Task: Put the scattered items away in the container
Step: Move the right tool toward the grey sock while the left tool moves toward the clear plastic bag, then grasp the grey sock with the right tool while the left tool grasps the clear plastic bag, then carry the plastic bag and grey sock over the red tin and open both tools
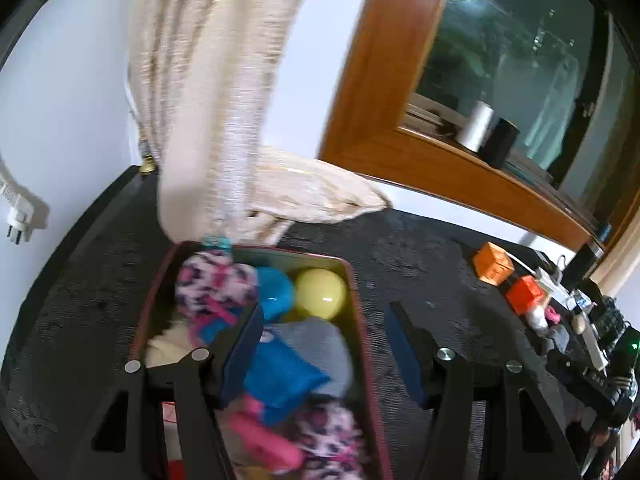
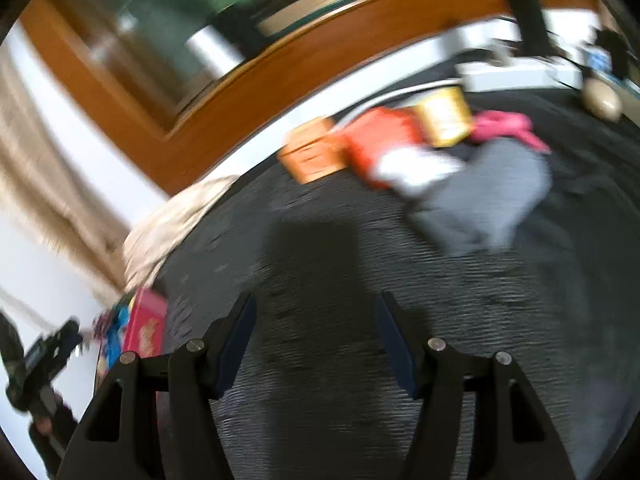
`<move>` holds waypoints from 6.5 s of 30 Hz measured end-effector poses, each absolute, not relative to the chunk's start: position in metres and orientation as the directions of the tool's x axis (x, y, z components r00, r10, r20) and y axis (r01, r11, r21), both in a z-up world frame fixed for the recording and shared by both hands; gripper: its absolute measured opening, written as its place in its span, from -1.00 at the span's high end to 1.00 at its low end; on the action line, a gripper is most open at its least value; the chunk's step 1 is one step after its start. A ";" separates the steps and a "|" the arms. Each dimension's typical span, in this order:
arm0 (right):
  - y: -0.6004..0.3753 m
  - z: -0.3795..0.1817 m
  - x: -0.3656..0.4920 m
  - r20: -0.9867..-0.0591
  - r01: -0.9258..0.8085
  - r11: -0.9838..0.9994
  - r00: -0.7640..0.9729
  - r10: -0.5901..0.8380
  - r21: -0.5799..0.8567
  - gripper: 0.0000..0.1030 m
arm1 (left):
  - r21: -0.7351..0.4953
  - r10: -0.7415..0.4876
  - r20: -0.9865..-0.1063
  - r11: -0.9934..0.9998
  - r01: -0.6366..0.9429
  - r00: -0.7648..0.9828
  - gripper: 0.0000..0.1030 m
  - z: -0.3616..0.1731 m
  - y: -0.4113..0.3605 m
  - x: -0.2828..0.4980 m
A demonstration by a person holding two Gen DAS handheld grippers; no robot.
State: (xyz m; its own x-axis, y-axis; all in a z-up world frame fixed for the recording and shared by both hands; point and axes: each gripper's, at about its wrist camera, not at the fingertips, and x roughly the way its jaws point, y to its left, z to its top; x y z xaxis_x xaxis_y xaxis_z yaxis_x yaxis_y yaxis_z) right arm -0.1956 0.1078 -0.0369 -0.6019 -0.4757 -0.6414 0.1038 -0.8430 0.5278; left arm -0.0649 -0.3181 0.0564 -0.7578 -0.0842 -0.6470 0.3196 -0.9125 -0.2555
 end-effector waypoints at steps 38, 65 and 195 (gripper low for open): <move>0.244 -0.033 -0.240 -0.633 -0.171 -0.783 -0.701 -0.330 0.598 0.12 | -0.220 0.184 -0.799 -0.975 -0.005 -0.572 -0.52 0.007 -0.061 -0.203; 0.254 -0.024 -0.232 -0.652 -0.208 -0.791 -0.701 -0.290 0.576 0.12 | -0.293 0.218 -0.833 -0.953 0.072 -0.509 -0.52 -0.039 0.023 -0.327; -0.257 -0.014 -0.055 -0.683 0.860 -0.438 -0.156 -0.713 0.261 -0.20 | -0.368 -0.185 -0.487 -0.843 0.393 -0.854 -0.54 0.054 -0.358 0.091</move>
State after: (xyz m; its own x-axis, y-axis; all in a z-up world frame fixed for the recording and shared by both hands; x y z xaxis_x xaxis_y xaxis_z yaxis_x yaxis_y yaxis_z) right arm -0.0547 -0.2567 -0.0139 -0.1560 -0.7131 -0.6835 0.8602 -0.4382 0.2607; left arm 0.0913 -0.3578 0.0535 -0.8536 -0.1850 -0.4869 0.3927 -0.8427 -0.3683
